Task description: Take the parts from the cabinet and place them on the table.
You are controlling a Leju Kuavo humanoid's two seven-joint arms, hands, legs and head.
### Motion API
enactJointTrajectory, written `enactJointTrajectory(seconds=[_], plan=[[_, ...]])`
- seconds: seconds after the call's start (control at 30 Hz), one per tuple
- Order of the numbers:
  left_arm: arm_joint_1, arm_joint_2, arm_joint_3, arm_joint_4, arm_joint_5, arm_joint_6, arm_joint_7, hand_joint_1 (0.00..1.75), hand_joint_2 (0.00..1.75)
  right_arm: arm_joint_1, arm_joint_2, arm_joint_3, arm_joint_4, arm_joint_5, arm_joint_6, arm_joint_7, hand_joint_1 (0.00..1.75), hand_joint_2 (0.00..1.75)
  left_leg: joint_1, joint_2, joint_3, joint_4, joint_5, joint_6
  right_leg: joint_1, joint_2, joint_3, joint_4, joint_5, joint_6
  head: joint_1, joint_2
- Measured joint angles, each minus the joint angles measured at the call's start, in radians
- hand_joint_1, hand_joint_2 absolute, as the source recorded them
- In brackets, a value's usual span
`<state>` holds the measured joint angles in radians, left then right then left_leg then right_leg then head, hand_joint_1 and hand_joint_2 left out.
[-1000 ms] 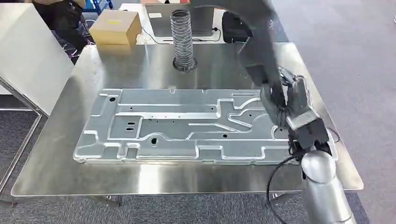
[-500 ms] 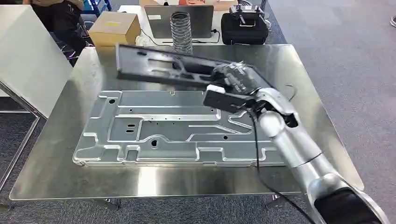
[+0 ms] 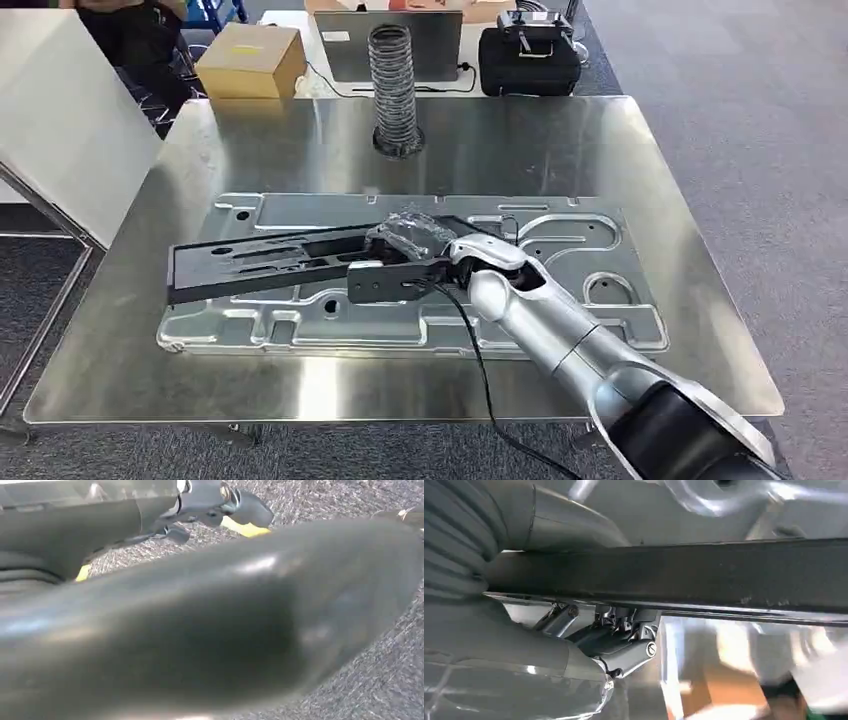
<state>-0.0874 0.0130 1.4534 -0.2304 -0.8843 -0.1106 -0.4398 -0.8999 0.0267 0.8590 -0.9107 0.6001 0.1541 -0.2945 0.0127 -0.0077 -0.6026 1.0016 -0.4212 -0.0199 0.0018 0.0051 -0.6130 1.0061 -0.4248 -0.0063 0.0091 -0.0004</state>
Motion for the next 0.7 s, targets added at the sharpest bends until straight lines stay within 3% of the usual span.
enactJointTrajectory(seconds=[0.07,0.17,0.2,0.23,0.27,0.33,0.37,0.4,0.43,0.47,0.5,0.57,0.6,0.67,0.7], plan=[[0.001,-0.001,0.0,0.0,-0.005,-0.005,-0.007,0.0,0.0,-0.012,0.006,0.021,0.05,-0.007,0.0,-0.001,1.75,1.75,0.003,0.003,-0.013,0.038,-0.032,-0.009,-0.008,-0.005,0.01,-0.014,0.008,-0.016,-0.002,0.0],[0.001,-0.002,0.0,0.0,-0.005,-0.008,-0.009,0.0,0.0,-0.02,0.016,0.044,0.11,-0.017,-0.01,-0.004,1.75,1.75,0.005,0.002,-0.122,0.282,-0.15,-0.021,-0.006,-0.005,0.012,-0.013,0.006,-0.02,-0.004,0.0],[0.002,-0.002,0.0,0.0,-0.005,-0.009,-0.009,0.0,0.0,-0.02,0.016,0.047,0.118,-0.017,-0.01,-0.005,1.75,1.75,0.006,0.003,-0.153,0.347,-0.17,-0.024,-0.005,-0.005,0.012,-0.012,0.006,-0.02,-0.004,0.0],[0.005,-0.003,0.0,0.0,-0.006,-0.009,-0.009,0.0,0.0,-0.02,0.016,0.052,0.131,-0.017,-0.01,-0.006,1.75,1.75,0.008,0.003,-0.164,0.367,-0.169,-0.025,-0.005,-0.004,0.012,-0.011,0.006,-0.02,-0.004,0.0],[0.007,-0.004,0.0,0.0,-0.006,-0.009,-0.009,0.0,0.0,-0.021,0.016,0.056,0.14,-0.017,-0.01,-0.008,1.75,1.75,0.01,0.003,-0.146,0.329,-0.136,-0.027,-0.006,-0.003,0.013,-0.01,0.005,-0.019,-0.004,0.0],[0.006,-0.004,0.0,0.0,-0.006,-0.01,-0.009,0.0,0.0,-0.033,0.021,0.065,0.168,-0.02,-0.01,-0.005,1.75,1.75,0.017,0.004,-0.039,0.129,-0.04,-0.031,-0.01,-0.001,0.017,-0.004,0.0,-0.011,-0.004,0.0],[0.005,-0.004,0.0,0.0,-0.006,-0.012,-0.01,0.0,0.0,-0.037,0.023,0.068,0.183,-0.022,-0.01,0.0,1.75,1.75,0.022,0.005,0.014,0.032,-0.016,-0.032,-0.01,0.0,0.017,0.003,-0.004,-0.003,-0.005,0.0],[0.001,-0.006,-0.001,0.0,-0.006,-0.014,-0.011,0.0,0.0,-0.04,0.022,0.069,0.194,-0.022,-0.012,0.005,1.75,1.75,0.012,-0.001,0.023,0.02,-0.032,-0.021,-0.004,0.001,0.015,0.007,-0.009,0.006,-0.007,0.0],[0.001,-0.006,-0.001,0.0,-0.006,-0.016,-0.015,0.0,0.0,-0.042,0.021,0.07,0.213,-0.021,-0.014,0.013,1.75,1.75,0.015,-0.002,0.021,0.018,-0.026,-0.008,-0.004,0.002,0.017,0.007,-0.008,0.011,-0.001,0.0],[0.003,-0.006,-0.002,0.0,-0.006,-0.02,-0.017,0.0,0.0,-0.043,0.021,0.072,0.23,-0.02,-0.018,0.019,1.75,1.75,0.014,-0.003,0.021,0.019,-0.027,-0.002,-0.003,0.002,0.018,0.004,-0.007,0.016,0.0,0.0],[0.004,-0.006,-0.002,0.0,-0.007,-0.025,-0.019,0.0,1.75,-0.044,0.021,0.073,0.247,-0.017,-0.022,0.029,0.0,0.0,0.01,-0.003,0.022,0.02,-0.027,0.005,-0.006,0.002,0.02,0.001,-0.005,0.022,0.0,0.0],[0.004,-0.007,-0.002,0.0,-0.007,-0.035,-0.023,0.0,1.75,-0.054,0.017,0.073,0.285,-0.014,-0.021,0.051,0.0,0.0,0.013,0.002,0.024,0.012,-0.018,0.021,-0.011,0.001,0.019,0.019,-0.019,0.034,0.001,0.0],[0.002,-0.007,-0.002,0.0,-0.008,-0.037,-0.024,0.0,1.75,-0.054,0.016,0.074,0.302,-0.015,-0.017,0.061,0.0,0.0,0.012,0.002,0.021,0.011,-0.015,0.026,-0.012,-0.002,-0.001,0.059,-0.052,0.037,0.0,0.0],[0.002,-0.006,-0.005,0.0,-0.009,-0.042,-0.026,0.0,1.75,-0.044,0.009,0.076,0.333,-0.017,-0.008,0.065,0.0,0.0,0.009,0.001,0.011,0.012,-0.01,0.035,-0.013,-0.002,-0.075,0.216,-0.137,0.043,0.0,0.0],[0.006,-0.006,-0.006,0.0,-0.012,-0.047,-0.025,0.0,1.75,-0.037,0.002,0.076,0.344,-0.02,-0.009,0.064,0.0,0.0,0.006,0.001,0.006,0.012,-0.009,0.037,-0.013,-0.002,-0.11,0.289,-0.164,0.044,0.001,0.0]])
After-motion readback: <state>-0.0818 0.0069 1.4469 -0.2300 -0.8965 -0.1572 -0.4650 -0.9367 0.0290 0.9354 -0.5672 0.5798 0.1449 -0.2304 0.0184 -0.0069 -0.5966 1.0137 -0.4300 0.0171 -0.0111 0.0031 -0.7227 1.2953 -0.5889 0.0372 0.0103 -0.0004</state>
